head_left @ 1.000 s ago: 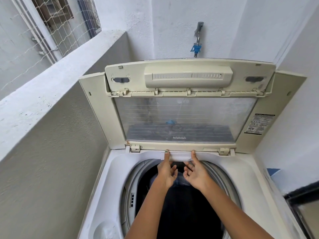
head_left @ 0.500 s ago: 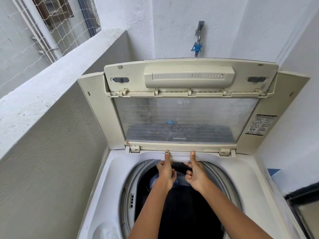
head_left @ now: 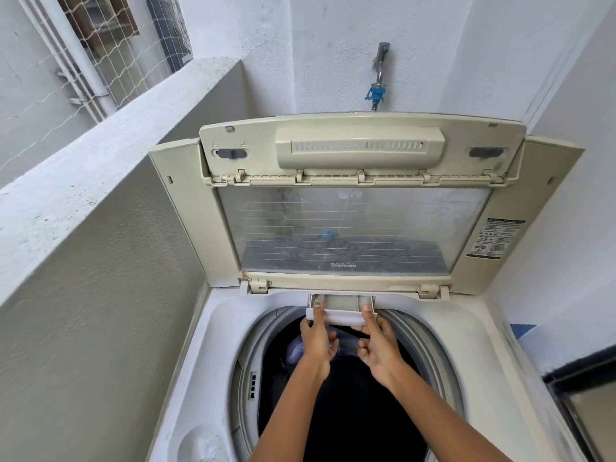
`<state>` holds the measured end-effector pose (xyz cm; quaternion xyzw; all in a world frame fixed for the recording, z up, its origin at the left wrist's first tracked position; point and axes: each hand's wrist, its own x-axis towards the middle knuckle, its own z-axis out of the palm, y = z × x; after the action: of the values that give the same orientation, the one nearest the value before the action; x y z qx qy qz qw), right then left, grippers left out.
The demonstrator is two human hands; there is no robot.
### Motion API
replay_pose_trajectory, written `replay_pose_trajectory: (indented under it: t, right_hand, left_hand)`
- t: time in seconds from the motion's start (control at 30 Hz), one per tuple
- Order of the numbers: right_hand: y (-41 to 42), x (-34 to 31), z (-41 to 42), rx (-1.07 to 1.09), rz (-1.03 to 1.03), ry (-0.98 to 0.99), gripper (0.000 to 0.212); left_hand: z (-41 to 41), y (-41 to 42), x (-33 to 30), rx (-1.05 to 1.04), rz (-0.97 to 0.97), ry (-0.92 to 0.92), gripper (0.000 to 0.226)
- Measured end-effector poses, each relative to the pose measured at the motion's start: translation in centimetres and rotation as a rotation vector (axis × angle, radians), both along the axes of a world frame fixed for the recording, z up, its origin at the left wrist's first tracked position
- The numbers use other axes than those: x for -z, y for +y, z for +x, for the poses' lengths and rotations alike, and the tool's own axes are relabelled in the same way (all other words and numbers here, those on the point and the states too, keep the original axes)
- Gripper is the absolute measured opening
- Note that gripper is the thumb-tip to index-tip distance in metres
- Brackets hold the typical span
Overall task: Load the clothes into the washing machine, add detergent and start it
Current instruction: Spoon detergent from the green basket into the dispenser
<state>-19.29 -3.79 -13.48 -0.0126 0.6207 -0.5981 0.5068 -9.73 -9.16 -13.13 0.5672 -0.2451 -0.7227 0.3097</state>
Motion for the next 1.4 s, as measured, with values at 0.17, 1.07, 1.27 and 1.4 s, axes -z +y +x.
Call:
replay_pose_trajectory:
  t: [0.17, 1.07, 1.27, 1.4]
  right_hand:
    - [1.2, 0.0, 0.4, -0.038, 0.0, 0.004, 0.029]
    - [7.4, -3.8, 5.9, -0.241, 0.076, -0.035, 0.025]
    - [7.9, -8.7, 10.3, -0.471, -0.025, 0.061, 0.02]
    - [9.4, -12.4, 12.3, -0.635, -0.11, 0.098, 0.018]
  left_hand:
    - [0.8, 1.1, -0.4, 0.031, -0.005, -0.018, 0.049]
    - [10.1, 8.7, -5.5, 0.022, 0.036, 0.019, 0.026]
    - [14.2, 13.3, -10.0, -0.15, -0.092, -0.012, 0.021]
    - [16.7, 17.6, -11.7, -0.279, -0.221, -0.125, 0.022]
